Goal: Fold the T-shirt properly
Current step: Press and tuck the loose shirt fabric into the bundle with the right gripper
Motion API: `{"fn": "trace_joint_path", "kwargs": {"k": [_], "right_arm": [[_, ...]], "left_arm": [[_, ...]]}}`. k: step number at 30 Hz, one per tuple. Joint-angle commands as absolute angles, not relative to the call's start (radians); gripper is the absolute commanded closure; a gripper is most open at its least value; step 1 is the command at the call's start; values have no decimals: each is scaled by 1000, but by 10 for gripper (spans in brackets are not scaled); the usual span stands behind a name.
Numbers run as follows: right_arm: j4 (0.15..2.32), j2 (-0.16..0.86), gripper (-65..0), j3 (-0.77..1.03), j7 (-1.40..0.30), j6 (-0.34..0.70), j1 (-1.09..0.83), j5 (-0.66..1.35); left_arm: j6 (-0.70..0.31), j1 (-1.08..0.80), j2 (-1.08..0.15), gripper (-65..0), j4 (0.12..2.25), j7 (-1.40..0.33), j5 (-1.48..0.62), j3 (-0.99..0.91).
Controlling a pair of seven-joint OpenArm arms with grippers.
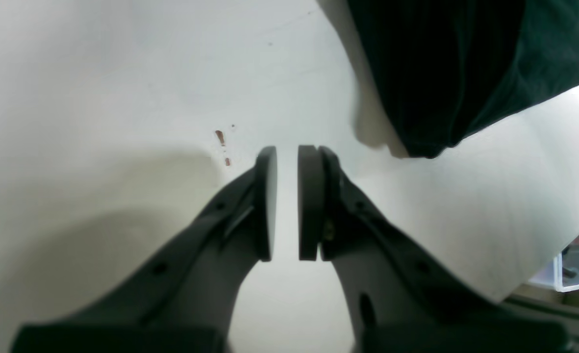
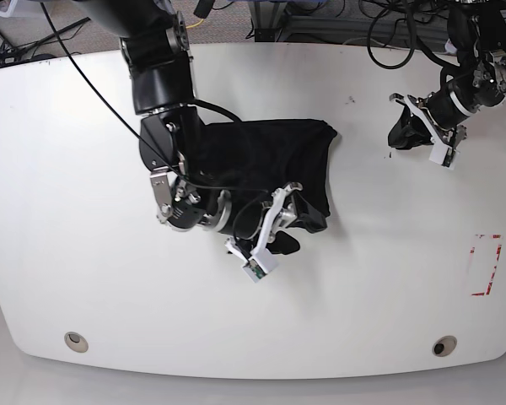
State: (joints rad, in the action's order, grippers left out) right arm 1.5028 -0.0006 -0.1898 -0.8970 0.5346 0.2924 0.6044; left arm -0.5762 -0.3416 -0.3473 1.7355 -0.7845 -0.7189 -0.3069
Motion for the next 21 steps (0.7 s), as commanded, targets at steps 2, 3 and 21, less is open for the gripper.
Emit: {"fn": "trace_joint_path", "kwargs": {"k": [2,3,21], "right_arm": [[1570,31,-355,-188,-895,539,268,615],[1572,39,-309,-189,-895,539,249,615],[1116,-111,-152,-211,-756,539,409,605]], "left_arm": [[-584,-334,-363,-63,1782,-762,-740,-312],[-584,-334,-364,-63,1790,-762,-740,-312],[-584,-349,-364,-63,1793,-762,-739,-311]]}}
